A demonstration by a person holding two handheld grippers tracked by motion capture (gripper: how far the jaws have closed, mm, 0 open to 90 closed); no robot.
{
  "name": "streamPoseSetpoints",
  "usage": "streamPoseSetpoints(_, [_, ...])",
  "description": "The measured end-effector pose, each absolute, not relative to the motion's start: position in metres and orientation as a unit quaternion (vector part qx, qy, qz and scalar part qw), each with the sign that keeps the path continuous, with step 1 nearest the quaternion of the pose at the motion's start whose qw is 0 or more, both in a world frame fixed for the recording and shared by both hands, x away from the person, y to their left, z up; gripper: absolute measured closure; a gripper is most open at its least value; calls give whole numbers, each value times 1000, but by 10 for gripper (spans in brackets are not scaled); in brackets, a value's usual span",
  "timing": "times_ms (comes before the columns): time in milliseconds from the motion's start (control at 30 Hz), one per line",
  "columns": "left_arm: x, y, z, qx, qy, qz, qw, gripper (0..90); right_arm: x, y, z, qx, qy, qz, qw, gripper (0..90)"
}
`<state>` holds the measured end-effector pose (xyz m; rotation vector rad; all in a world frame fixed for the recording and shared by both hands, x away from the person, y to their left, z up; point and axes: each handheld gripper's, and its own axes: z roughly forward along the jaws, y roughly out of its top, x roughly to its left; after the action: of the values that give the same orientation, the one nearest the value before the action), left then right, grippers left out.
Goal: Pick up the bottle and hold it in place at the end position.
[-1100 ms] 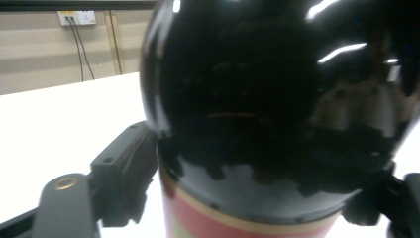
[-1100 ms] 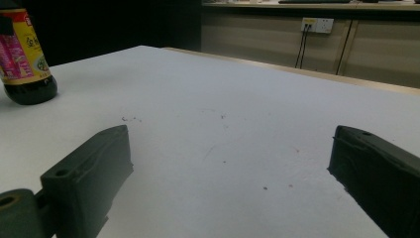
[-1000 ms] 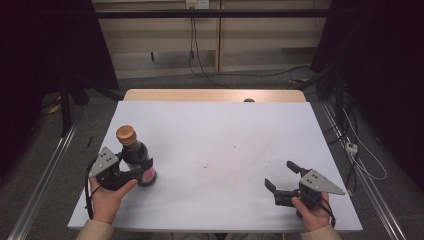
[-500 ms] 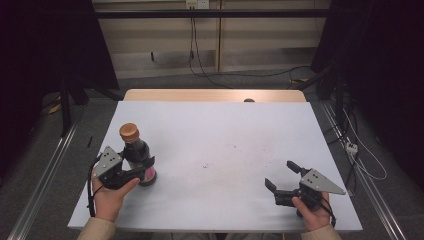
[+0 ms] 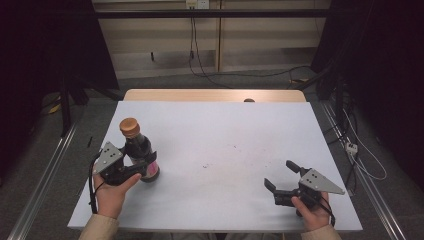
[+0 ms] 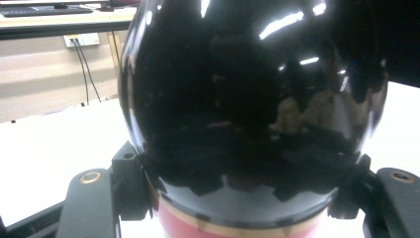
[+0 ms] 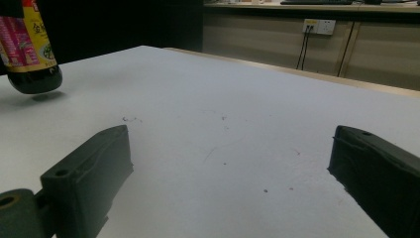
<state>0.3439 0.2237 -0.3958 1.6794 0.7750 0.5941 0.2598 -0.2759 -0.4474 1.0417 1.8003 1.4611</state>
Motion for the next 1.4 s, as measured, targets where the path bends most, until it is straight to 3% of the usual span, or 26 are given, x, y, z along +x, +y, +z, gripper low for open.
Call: streamPoseSetpoints(1400, [391,146,-389,735,302,225,564,303,260,-275,-447,386,680,551,291,22])
